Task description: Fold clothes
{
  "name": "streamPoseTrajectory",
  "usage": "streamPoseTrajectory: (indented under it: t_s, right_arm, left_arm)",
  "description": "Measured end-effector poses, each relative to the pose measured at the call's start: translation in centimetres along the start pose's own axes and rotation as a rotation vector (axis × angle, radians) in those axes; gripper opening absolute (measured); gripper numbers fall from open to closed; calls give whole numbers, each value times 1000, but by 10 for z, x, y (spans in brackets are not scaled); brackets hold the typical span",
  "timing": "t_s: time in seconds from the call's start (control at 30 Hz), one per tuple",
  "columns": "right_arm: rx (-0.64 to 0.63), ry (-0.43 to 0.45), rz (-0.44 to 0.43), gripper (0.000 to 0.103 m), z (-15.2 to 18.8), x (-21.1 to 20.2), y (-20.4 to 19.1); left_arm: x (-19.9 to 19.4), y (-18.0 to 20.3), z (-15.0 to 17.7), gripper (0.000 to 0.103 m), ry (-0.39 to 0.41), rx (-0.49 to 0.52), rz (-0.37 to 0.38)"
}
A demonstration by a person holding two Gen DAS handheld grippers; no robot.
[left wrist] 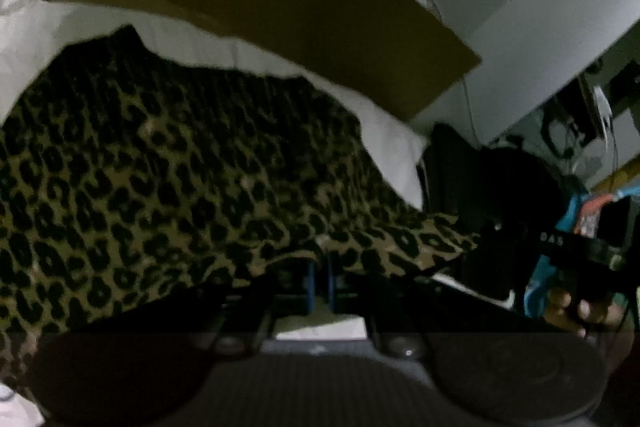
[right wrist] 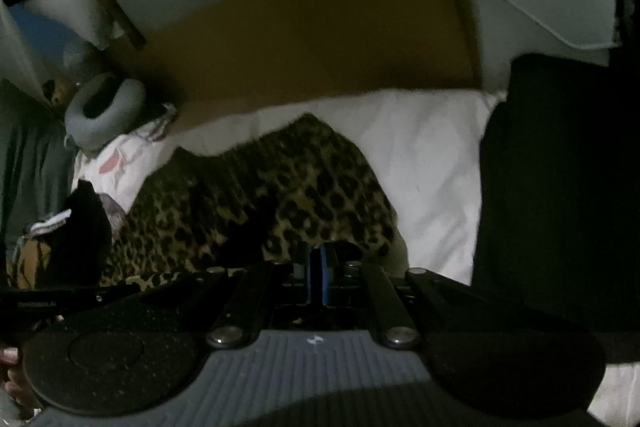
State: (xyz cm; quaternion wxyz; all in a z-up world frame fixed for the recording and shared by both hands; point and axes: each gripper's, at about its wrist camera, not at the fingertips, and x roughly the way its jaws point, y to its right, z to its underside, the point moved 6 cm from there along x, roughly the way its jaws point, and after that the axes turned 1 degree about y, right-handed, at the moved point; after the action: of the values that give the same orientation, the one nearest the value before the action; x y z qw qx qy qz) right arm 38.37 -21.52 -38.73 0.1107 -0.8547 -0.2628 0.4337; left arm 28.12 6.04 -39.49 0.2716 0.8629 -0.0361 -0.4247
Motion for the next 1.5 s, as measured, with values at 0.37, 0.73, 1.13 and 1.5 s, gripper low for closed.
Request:
streamPoseTrajectory:
  t_s: [0.37,0.73,1.13,1.5]
  right_arm:
    - [-18,4,63,4,-18,40,1]
    - [4,-58,129,3,5,66,20]
    - [5,-52,130,3,3,66,22]
    - [-2,-56,127,3,5,68,22]
  left_arm:
    - [32,-22,-31,7,20,40,-51]
    - [33,-29,-19,25,-55,99,-87]
    - [5,-25,36,49,-141,183,-157]
    - [21,-34,55,60,-132,328,-286]
